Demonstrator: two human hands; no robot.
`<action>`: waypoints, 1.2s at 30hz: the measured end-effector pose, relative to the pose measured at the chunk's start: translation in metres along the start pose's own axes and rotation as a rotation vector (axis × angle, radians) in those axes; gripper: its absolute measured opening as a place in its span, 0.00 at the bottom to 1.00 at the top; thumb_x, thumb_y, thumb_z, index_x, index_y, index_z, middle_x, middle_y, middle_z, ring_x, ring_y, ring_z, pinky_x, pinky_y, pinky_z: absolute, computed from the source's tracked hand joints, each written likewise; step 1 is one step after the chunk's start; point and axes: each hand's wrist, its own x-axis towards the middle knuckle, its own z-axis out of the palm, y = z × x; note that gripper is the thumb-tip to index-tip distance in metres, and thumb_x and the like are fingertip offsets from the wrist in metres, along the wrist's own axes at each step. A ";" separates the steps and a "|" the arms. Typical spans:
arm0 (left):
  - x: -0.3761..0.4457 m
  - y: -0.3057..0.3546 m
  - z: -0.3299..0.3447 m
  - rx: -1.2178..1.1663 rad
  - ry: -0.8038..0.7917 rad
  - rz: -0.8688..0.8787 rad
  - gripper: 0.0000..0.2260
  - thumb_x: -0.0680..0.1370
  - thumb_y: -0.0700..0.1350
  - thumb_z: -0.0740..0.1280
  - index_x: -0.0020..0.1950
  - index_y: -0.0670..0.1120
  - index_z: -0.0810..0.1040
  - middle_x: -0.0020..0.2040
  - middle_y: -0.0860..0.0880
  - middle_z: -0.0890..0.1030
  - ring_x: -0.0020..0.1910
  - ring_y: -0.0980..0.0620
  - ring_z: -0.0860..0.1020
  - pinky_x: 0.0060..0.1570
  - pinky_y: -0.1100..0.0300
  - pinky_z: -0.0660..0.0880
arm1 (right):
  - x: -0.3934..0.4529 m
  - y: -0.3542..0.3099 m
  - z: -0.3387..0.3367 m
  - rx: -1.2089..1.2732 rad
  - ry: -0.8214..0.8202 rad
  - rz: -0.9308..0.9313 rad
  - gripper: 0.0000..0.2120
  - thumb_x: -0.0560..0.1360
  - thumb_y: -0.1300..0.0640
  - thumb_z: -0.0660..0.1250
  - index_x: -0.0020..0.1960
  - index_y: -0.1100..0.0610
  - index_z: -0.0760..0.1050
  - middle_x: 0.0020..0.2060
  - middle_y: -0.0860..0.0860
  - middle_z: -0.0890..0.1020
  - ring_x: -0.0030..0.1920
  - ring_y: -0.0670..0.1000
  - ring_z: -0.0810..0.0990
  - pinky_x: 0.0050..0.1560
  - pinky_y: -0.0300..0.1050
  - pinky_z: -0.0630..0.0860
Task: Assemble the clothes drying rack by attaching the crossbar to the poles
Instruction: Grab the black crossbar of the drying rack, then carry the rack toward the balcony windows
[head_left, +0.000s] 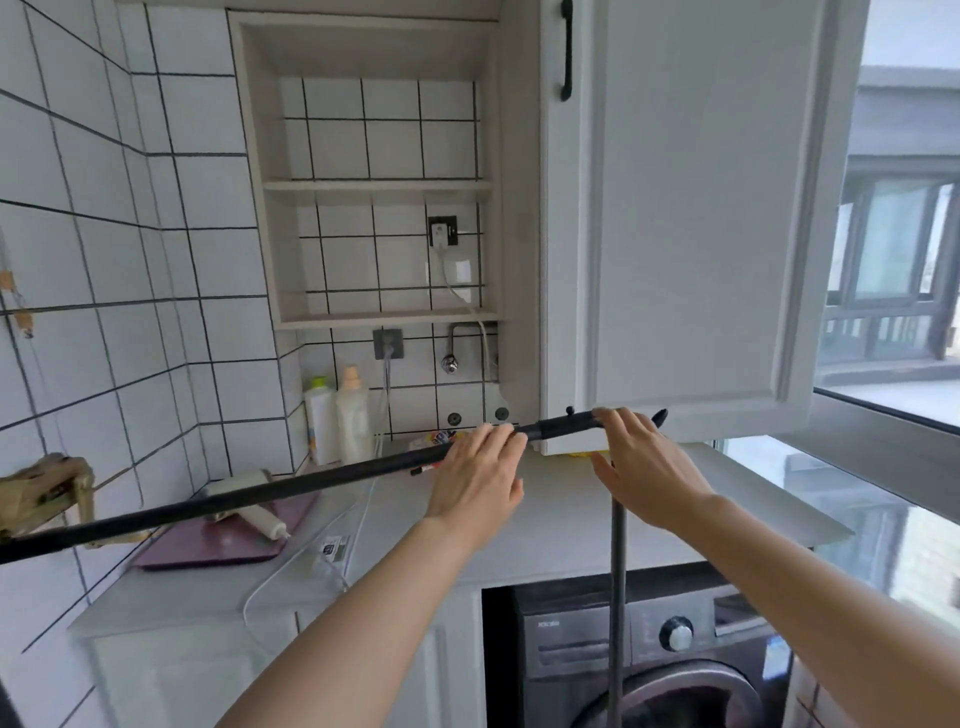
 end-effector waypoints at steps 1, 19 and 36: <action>0.011 0.000 0.008 -0.002 -0.012 -0.013 0.22 0.72 0.47 0.69 0.64 0.44 0.71 0.62 0.46 0.75 0.61 0.45 0.72 0.56 0.50 0.73 | 0.009 0.008 0.005 0.012 -0.011 -0.003 0.24 0.78 0.53 0.60 0.71 0.59 0.59 0.65 0.56 0.73 0.67 0.57 0.69 0.61 0.53 0.74; 0.075 -0.010 0.056 0.141 -0.002 -0.024 0.17 0.75 0.61 0.63 0.45 0.47 0.72 0.31 0.47 0.81 0.30 0.43 0.80 0.27 0.60 0.63 | 0.071 0.043 0.062 0.337 -0.014 -0.023 0.10 0.78 0.56 0.65 0.50 0.63 0.70 0.45 0.59 0.76 0.42 0.59 0.75 0.44 0.53 0.74; 0.040 -0.014 0.021 0.044 0.120 0.073 0.19 0.76 0.60 0.63 0.49 0.44 0.77 0.36 0.48 0.80 0.30 0.45 0.79 0.26 0.57 0.72 | 0.031 0.005 0.027 0.247 0.059 -0.029 0.11 0.77 0.55 0.65 0.45 0.61 0.66 0.40 0.60 0.76 0.36 0.61 0.73 0.37 0.55 0.73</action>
